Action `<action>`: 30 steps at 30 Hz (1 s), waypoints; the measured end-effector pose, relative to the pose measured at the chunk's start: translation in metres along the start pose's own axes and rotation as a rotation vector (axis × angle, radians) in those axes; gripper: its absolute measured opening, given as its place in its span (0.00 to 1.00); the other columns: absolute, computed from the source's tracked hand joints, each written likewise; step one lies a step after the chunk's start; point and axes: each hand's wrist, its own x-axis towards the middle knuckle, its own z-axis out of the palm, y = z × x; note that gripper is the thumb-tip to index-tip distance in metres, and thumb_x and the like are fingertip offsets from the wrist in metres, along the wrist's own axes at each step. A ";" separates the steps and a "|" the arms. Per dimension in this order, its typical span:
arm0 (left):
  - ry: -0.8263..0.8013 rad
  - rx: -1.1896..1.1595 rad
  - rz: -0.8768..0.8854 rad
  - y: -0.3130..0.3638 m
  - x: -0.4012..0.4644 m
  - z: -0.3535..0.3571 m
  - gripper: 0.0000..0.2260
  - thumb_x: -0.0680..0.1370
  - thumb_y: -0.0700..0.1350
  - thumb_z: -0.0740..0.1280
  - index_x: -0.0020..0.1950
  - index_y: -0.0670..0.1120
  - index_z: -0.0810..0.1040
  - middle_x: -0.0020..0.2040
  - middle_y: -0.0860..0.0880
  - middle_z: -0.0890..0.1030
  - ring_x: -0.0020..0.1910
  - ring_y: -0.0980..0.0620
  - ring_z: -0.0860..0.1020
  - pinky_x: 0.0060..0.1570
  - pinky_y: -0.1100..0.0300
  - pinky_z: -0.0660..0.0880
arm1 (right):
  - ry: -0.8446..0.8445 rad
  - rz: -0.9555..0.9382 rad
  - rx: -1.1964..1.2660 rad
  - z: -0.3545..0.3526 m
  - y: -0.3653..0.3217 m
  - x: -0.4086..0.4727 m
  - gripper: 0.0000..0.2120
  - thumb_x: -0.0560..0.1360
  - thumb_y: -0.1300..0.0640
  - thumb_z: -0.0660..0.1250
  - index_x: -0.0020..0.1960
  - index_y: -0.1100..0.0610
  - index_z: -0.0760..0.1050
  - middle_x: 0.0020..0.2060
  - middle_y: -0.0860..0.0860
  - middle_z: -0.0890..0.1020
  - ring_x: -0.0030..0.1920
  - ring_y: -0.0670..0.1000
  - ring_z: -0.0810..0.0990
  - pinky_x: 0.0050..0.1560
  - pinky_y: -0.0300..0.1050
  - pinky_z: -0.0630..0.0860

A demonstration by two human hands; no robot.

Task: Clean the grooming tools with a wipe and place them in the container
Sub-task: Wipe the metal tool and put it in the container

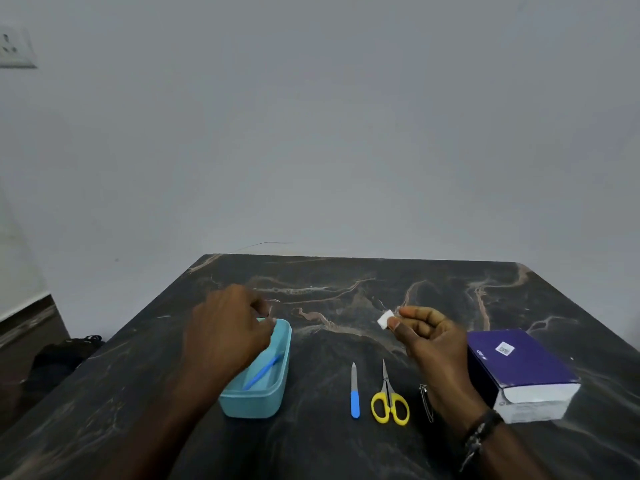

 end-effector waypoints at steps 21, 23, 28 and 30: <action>-0.132 0.371 0.007 0.019 -0.007 0.030 0.08 0.77 0.52 0.68 0.51 0.50 0.75 0.50 0.51 0.81 0.49 0.50 0.80 0.40 0.61 0.67 | 0.020 -0.030 -0.098 -0.002 0.005 0.000 0.09 0.73 0.67 0.72 0.48 0.54 0.82 0.42 0.53 0.87 0.45 0.50 0.86 0.48 0.46 0.82; -0.023 0.267 0.076 0.035 -0.020 0.027 0.04 0.79 0.50 0.65 0.49 0.51 0.77 0.47 0.52 0.81 0.45 0.52 0.79 0.39 0.62 0.64 | 0.015 -0.035 -0.099 -0.001 0.006 0.001 0.09 0.73 0.67 0.72 0.47 0.54 0.82 0.42 0.52 0.87 0.44 0.50 0.86 0.47 0.45 0.82; -0.145 0.202 0.160 0.076 -0.048 0.045 0.03 0.78 0.49 0.65 0.49 0.51 0.76 0.50 0.51 0.80 0.49 0.51 0.79 0.40 0.60 0.65 | 0.017 -0.046 -0.096 -0.002 0.009 0.002 0.08 0.73 0.66 0.71 0.46 0.53 0.83 0.40 0.52 0.87 0.37 0.43 0.84 0.33 0.33 0.75; -0.308 0.216 0.151 0.083 -0.048 0.061 0.06 0.77 0.50 0.68 0.50 0.49 0.76 0.52 0.48 0.80 0.51 0.48 0.79 0.42 0.58 0.69 | 0.026 -0.044 -0.093 -0.003 0.009 0.003 0.08 0.74 0.66 0.71 0.46 0.54 0.83 0.40 0.53 0.87 0.35 0.41 0.82 0.31 0.31 0.73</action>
